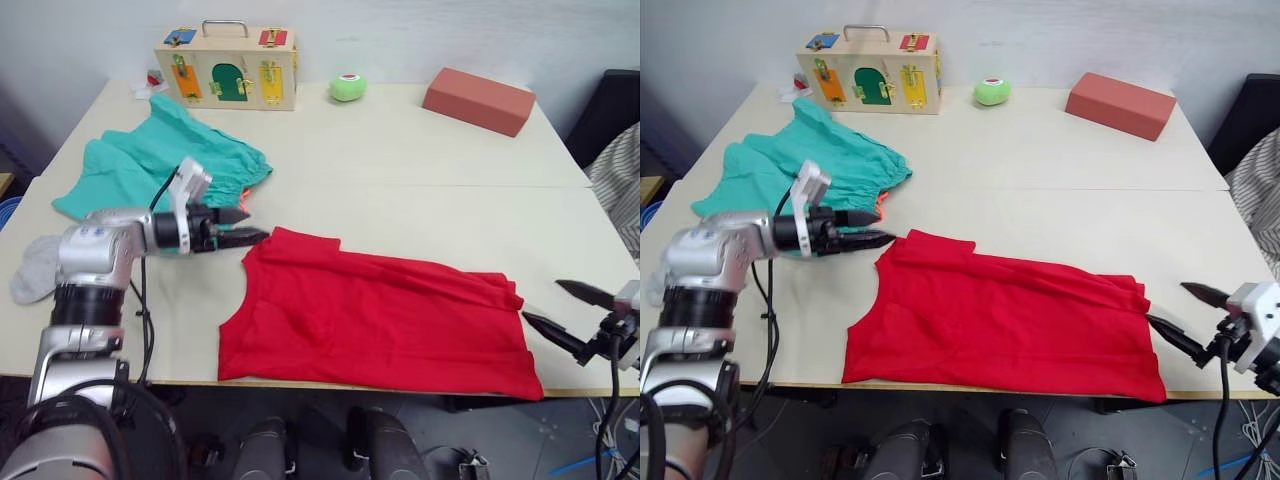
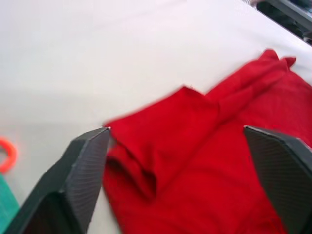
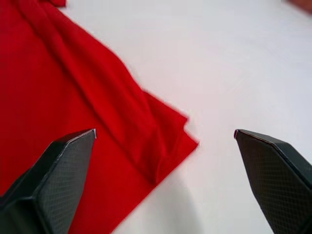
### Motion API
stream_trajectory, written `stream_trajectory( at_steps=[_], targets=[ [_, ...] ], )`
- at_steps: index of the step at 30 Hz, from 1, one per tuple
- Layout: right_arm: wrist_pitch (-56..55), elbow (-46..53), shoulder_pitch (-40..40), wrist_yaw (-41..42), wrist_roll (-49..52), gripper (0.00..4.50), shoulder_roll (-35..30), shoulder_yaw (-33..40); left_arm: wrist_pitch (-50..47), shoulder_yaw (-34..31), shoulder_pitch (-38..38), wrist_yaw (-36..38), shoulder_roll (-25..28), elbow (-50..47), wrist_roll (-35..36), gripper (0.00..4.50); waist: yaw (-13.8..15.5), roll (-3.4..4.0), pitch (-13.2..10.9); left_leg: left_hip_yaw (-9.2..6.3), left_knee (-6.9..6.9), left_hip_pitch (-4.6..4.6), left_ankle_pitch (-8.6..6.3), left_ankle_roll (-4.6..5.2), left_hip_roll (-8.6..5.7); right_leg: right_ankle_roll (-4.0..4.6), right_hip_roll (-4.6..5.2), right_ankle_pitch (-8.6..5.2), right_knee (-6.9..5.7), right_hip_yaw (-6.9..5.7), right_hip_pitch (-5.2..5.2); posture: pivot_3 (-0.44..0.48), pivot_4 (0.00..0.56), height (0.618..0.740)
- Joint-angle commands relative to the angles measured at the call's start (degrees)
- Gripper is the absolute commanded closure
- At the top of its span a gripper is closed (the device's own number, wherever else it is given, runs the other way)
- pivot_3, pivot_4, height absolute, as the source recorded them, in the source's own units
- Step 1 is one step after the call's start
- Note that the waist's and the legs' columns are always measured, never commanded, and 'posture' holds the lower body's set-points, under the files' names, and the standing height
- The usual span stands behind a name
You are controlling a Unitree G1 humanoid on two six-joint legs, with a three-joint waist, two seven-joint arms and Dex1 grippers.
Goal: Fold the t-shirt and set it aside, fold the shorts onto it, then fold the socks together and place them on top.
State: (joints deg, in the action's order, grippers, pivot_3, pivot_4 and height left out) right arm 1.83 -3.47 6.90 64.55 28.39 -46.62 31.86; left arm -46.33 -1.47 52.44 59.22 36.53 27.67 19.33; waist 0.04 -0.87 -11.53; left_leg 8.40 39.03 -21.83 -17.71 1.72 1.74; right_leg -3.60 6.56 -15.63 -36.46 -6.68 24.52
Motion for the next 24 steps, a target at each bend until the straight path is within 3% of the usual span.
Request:
stream_trajectory(
  at_steps=[1,7,15,18,24],
  targets=[
    [2.1,8.3,-0.1,-1.4,1.5,0.0,-0.6,-0.9,3.2,2.0,4.8,-2.4,-3.0,11.1,-3.5,0.01,0.0,0.0,0.0,0.0,0.0,0.0,0.0,0.0,0.0,0.0,0.0,0.0,0.0,0.0,0.0,0.0,0.15,0.74],
    [4.3,15.7,-3.1,-3.8,1.7,0.0,0.2,-5.6,12.0,3.3,11.8,-3.9,-8.8,28.3,-8.2,0.01,-0.1,-0.06,0.0,0.02,0.0,-0.1,-0.02,0.04,0.0,0.0,-0.04,0.0,0.05,-0.03,0.09,0.0,0.15,0.74],
    [6.0,19.0,-4.1,-5.4,2.4,0.0,0.9,-7.4,17.9,3.8,15.8,-5.1,-12.0,39.0,-12.6,0.01,0.1,-0.12,0.0,-0.01,0.06,-0.21,-0.06,0.16,-0.04,-0.01,-0.03,0.01,0.14,-0.13,0.1,0.0,0.15,0.74],
    [6.2,19.6,-3.7,-5.8,3.0,0.0,0.9,-7.2,17.7,3.5,16.5,-3.9,-12.3,40.1,-13.2,0.61,0.1,-0.12,0.0,-0.01,0.06,-0.21,-0.06,0.19,-0.04,-0.04,-0.01,0.02,0.14,-0.13,0.09,0.0,0.15,0.74],
    [5.7,19.6,-2.5,-6.2,3.5,0.0,1.2,-6.9,17.7,3.8,16.4,-2.0,-12.8,40.7,-14.5,2.56,0.1,-0.12,0.0,-0.02,0.06,-0.24,-0.07,0.21,-0.04,-0.04,-0.03,0.02,0.19,-0.17,0.1,0.0,0.15,0.74]
  ],
)
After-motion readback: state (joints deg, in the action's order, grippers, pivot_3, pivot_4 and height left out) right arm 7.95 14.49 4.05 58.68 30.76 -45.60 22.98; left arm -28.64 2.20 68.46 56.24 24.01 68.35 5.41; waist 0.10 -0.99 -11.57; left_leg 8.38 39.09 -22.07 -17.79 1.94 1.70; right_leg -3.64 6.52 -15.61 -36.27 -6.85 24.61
